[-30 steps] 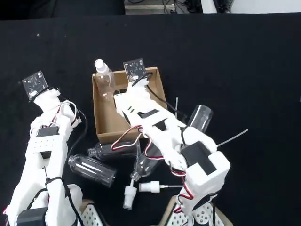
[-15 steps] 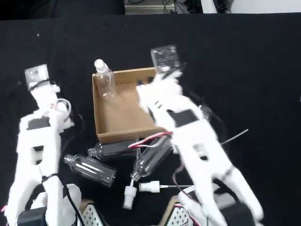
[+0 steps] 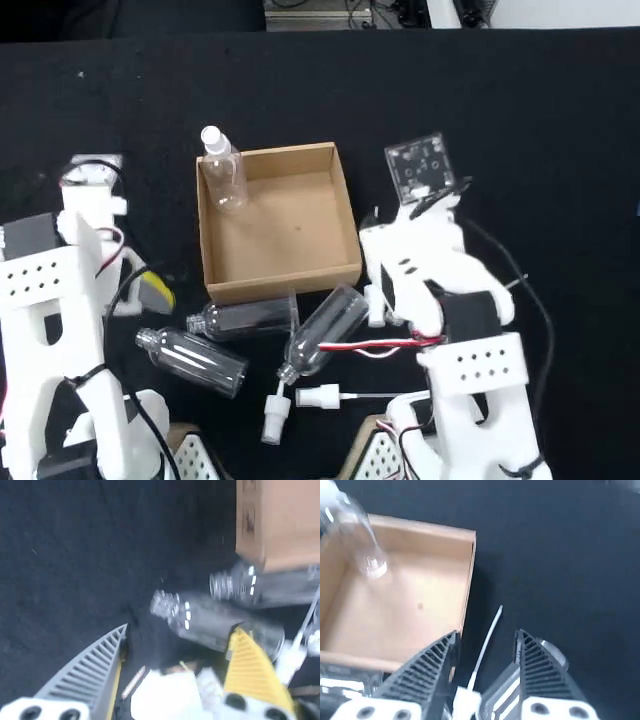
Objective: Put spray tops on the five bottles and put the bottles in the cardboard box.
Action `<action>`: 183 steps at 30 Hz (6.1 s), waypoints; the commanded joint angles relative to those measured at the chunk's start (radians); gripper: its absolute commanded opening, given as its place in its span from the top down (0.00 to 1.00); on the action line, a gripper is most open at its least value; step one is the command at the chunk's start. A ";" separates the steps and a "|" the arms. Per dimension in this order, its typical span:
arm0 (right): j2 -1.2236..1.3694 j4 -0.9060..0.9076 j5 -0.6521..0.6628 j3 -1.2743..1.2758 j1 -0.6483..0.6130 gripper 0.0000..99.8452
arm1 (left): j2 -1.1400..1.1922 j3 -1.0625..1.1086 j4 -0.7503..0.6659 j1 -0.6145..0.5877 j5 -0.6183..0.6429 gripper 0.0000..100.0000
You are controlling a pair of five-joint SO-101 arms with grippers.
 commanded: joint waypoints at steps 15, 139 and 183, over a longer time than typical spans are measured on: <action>-0.024 0.003 0.002 0.076 0.015 0.84 | -0.038 0.337 -0.222 0.002 -0.384 0.69; -0.030 -0.048 0.005 0.157 0.015 0.84 | 0.543 -0.041 -0.500 -0.550 -0.669 0.74; -0.028 0.387 0.436 -0.125 0.011 0.84 | 0.542 -0.259 -0.342 -0.710 -0.575 0.94</action>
